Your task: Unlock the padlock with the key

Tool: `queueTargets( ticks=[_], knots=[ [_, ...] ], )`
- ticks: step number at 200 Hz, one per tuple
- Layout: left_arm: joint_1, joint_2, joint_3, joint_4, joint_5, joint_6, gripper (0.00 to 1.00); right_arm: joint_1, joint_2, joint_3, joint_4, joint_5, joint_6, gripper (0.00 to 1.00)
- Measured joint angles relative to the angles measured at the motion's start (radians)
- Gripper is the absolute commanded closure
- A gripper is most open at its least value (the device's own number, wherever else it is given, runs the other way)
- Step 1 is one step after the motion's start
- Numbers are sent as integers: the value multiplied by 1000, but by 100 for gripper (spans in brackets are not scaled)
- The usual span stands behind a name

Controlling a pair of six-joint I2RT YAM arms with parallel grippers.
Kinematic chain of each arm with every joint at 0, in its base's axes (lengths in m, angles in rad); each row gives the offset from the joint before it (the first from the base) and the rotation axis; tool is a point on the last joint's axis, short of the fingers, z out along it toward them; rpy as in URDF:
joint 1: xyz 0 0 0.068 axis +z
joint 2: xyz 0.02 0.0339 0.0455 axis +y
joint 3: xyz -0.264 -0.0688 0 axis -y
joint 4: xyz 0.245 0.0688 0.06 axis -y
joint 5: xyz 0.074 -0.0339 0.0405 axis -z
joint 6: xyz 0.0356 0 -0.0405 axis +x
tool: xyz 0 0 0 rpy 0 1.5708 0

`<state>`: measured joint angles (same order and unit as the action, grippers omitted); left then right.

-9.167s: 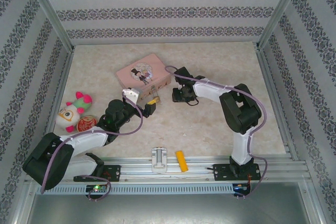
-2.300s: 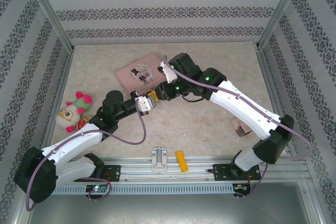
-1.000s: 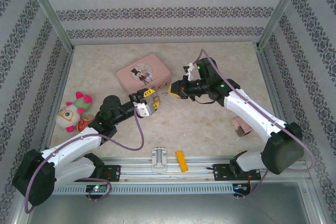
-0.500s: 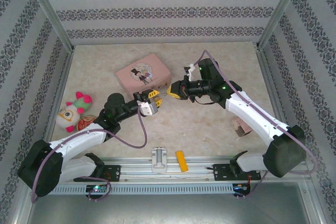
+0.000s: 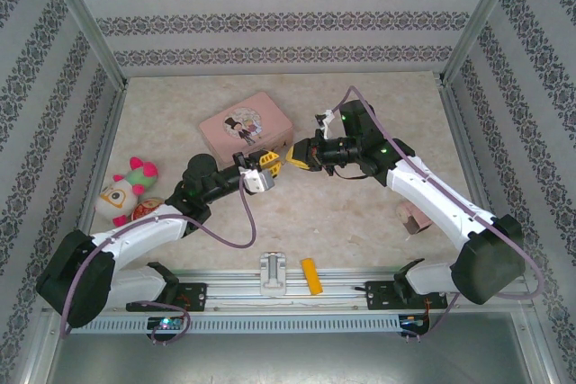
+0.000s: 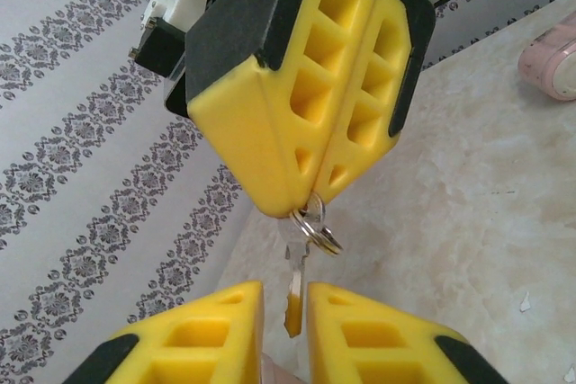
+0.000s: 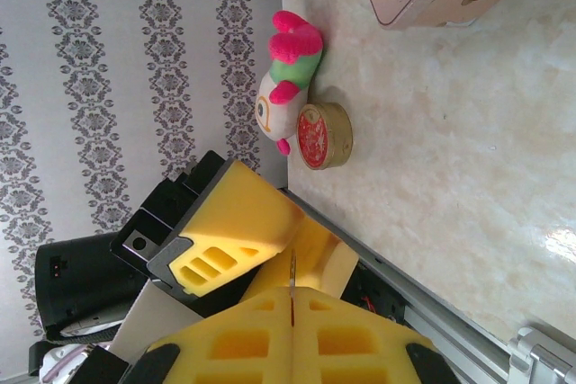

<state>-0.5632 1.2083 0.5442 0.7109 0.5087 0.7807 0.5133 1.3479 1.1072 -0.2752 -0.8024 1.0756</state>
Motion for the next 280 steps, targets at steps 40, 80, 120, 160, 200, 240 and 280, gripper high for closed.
queueTargets(
  ticks=[40, 80, 120, 160, 200, 240, 280],
  knots=[
    [-1, 6, 2, 2, 0, 0, 93, 0, 0, 0, 10, 0, 4, 100],
    [-5, 6, 2, 2, -13, 2, 100, 0, 1, 0, 17, -1, 14, 100],
    [-7, -1, 4, -9, -20, 1, 100, 0, 1, 0, 13, 1, 13, 75],
    [-18, -84, 135, -350, -71, -27, 100, -10, -28, 28, -117, 92, -144, 56],
    [-18, -82, 425, -780, -100, -133, 100, -5, -140, 32, -227, 347, -355, 51],
    [-19, 95, 683, -1146, -117, -338, 100, 109, -182, -25, -212, 606, -517, 44],
    [-19, 171, 720, -1395, -86, -510, 100, 183, -180, -105, -97, 702, -623, 43]
  ],
)
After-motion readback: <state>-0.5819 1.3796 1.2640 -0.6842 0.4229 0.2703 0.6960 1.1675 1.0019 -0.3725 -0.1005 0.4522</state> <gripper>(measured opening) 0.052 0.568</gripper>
